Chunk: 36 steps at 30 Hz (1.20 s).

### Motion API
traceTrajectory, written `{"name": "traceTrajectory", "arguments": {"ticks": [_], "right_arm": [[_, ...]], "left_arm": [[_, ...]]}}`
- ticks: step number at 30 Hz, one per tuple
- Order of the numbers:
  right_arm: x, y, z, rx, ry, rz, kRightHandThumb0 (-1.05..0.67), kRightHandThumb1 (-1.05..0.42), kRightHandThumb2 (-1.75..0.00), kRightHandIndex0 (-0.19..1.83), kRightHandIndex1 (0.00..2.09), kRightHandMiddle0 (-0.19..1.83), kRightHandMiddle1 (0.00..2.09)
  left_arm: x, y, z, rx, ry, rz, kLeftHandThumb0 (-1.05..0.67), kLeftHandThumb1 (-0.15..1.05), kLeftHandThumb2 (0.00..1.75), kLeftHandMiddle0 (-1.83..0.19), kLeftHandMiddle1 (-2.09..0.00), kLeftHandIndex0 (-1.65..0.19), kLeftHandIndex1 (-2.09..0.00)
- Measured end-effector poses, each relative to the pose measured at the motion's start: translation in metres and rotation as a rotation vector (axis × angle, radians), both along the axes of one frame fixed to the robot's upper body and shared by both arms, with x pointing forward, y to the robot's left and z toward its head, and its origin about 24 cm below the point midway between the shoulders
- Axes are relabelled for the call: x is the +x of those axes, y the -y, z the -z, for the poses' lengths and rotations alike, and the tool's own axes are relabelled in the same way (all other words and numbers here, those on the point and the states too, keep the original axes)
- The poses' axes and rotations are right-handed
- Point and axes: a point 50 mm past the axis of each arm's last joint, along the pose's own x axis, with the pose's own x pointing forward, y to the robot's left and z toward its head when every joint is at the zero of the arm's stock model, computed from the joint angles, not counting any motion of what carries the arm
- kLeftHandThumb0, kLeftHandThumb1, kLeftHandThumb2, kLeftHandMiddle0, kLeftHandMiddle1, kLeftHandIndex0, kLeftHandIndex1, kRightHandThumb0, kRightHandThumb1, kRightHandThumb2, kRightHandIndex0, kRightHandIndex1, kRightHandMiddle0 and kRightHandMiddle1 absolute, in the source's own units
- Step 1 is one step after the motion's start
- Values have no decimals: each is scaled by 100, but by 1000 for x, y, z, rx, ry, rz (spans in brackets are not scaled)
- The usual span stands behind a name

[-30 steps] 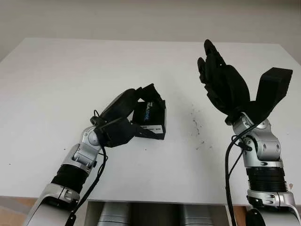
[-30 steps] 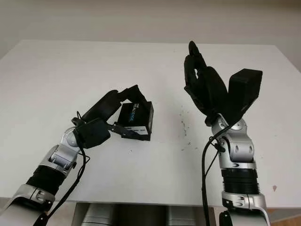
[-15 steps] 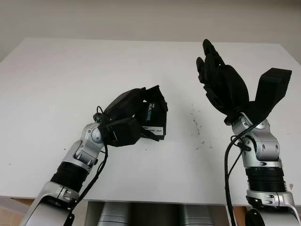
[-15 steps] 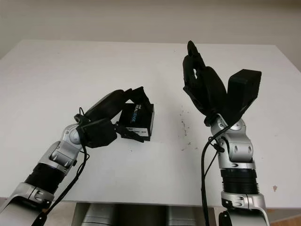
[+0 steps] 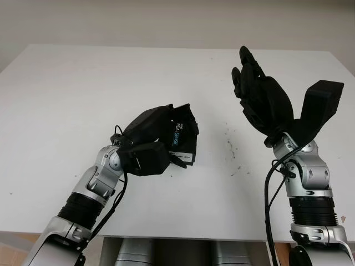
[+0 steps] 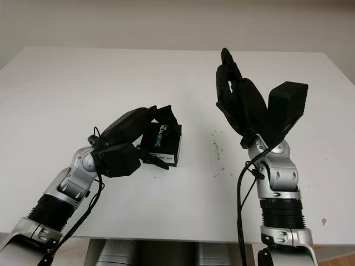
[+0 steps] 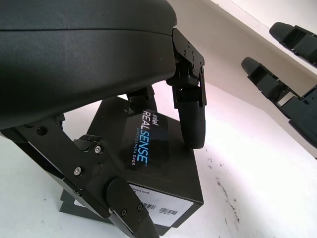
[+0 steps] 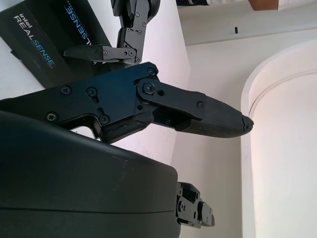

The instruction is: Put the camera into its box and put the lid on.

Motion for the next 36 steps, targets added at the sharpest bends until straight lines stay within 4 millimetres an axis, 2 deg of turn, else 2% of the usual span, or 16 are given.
{"name": "traceTrajectory", "arguments": {"ticks": [3, 5, 6, 7, 8, 9, 11, 13, 17, 29, 32, 36], "right_arm": [[0, 0, 0, 0, 0, -5, -76, -105, -70, -19, 0, -19, 0], [0, 0, 0, -1, 0, -8, -76, -105, -70, -19, 0, -19, 0], [0, 0, 0, -1, 0, -8, -76, -105, -70, -19, 0, -19, 0], [0, 0, 0, -1, -1, -8, -76, -105, -70, -19, 0, -19, 0], [0, 0, 0, -1, -1, -7, -76, -105, -70, -19, 0, -19, 0], [0, 0, 0, -1, -1, -7, -76, -105, -70, -19, 0, -19, 0], [0, 0, 0, 0, -1, -8, -76, -105, -69, -19, 0, -19, 0], [0, 0, 0, 2, -1, -9, -75, -105, -69, -19, 0, -19, 0], [0, 0, 0, 2, -2, -10, -76, -105, -69, -19, 0, -19, 0], [0, 0, 0, 2, -10, -1, -78, -105, -69, -19, 0, -19, 0], [0, 0, 1, 3, -15, -1, -77, -105, -69, -19, 0, -19, 0], [-1, 0, 1, 1, -16, -7, -75, -105, -69, -19, 0, -19, 0]], "left_arm": [[-2, -2, 2, -6, -13, -9, -9, 95, 5, -32, -135, -25, -136], [-2, -3, 5, -2, -27, -13, -22, 95, 5, -23, -111, -11, -107], [-3, -4, 6, 3, -37, -14, -31, 96, 6, -15, -113, -7, -86], [-3, -5, 8, 12, -53, -11, -40, 98, 6, -9, -83, -4, -59], [-3, -6, 10, 33, -76, -6, -52, 102, 7, -8, -42, -1, -31], [-3, -8, 12, 58, -100, -4, -62, 103, 13, 1, -22, 5, -17], [-4, -11, 15, 122, -155, 1, -73, 104, 27, 15, -6, 16, -5], [-4, -10, 13, 151, -182, 11, -75, 105, 38, 18, -1, 18, -1], [-5, -9, 13, 173, -206, 17, -77, 105, 47, 19, 0, 19, 0], [-3, -9, 14, 199, -231, 6, -80, 105, 55, 19, 0, 19, 0], [-3, -13, 9, 138, -254, 16, -78, 105, 55, 19, 0, 19, 0], [-6, -30, 4, -43, -304, -1, -76, 105, 56, 19, 0, 19, 0]]}}
